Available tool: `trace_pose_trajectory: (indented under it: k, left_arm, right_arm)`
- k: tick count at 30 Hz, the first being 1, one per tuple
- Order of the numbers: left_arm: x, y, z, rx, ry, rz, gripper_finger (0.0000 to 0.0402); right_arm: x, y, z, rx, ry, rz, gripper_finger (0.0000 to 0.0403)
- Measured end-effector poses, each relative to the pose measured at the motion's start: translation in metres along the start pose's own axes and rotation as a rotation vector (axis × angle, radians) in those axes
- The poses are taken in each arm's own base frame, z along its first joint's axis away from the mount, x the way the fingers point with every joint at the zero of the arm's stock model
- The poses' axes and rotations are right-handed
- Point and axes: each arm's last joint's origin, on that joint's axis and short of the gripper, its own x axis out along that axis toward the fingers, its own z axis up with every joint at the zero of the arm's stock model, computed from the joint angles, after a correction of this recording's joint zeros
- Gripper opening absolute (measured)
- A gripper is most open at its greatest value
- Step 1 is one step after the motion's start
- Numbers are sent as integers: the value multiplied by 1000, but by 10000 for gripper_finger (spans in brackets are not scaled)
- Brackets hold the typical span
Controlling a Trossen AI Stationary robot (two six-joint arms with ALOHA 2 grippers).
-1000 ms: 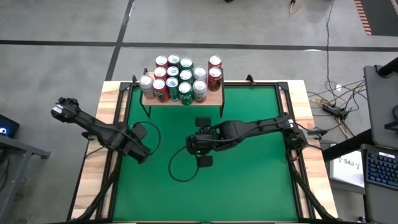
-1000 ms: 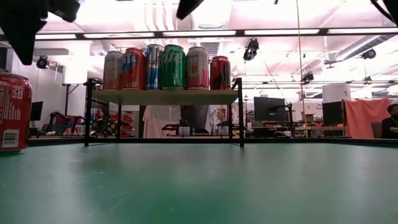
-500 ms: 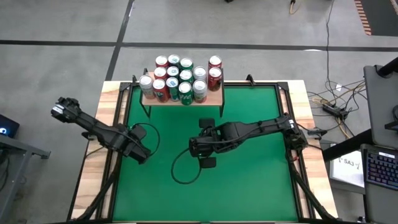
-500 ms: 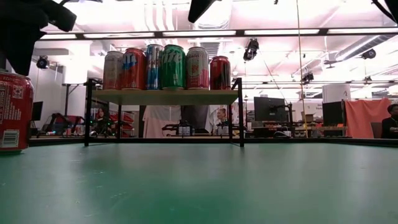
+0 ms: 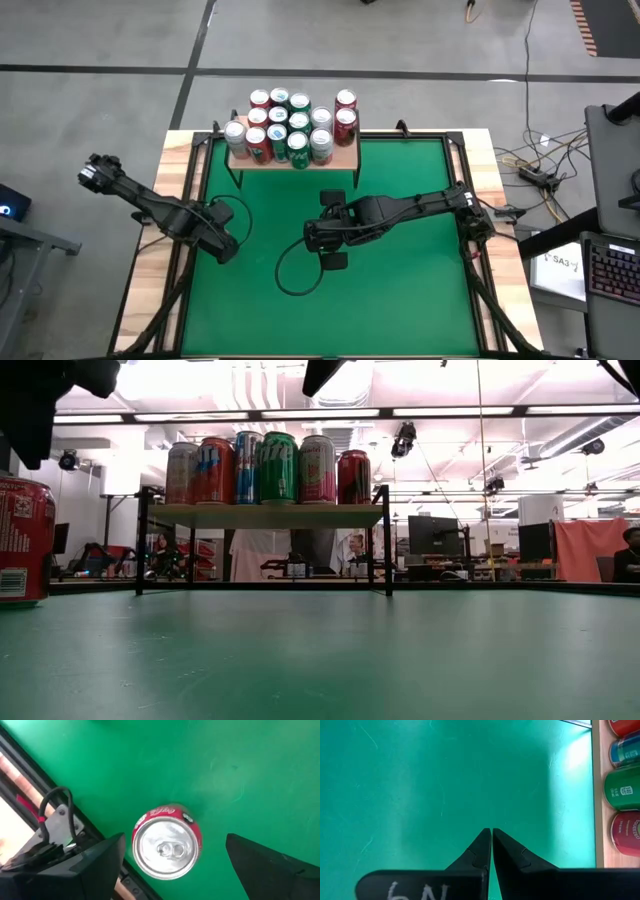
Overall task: Place canned beverage on shelf
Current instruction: Put the red can on the shelf
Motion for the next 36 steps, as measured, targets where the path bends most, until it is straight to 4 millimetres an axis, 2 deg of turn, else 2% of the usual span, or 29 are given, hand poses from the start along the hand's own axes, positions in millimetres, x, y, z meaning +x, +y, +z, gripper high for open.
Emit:
trace_pose_trajectory:
  k: [5,12,20,31,36]
  left_arm:
    - [5,-4,0,-2,-1,32,330]
    - [23,-5,-4,0,20,113,330]
    - [35,-7,-6,-7,14,94,330]
    - [60,-10,-23,-8,-36,65,329]
    - [62,-12,-31,-12,-107,58,306]
  right_arm:
    - [0,0,0,1,0,0,9]
    - [0,1,0,1,1,0,9]
    - [0,1,0,11,1,1,9]
    - [0,2,0,30,-5,-1,9]
    - [8,9,0,32,-14,3,9]
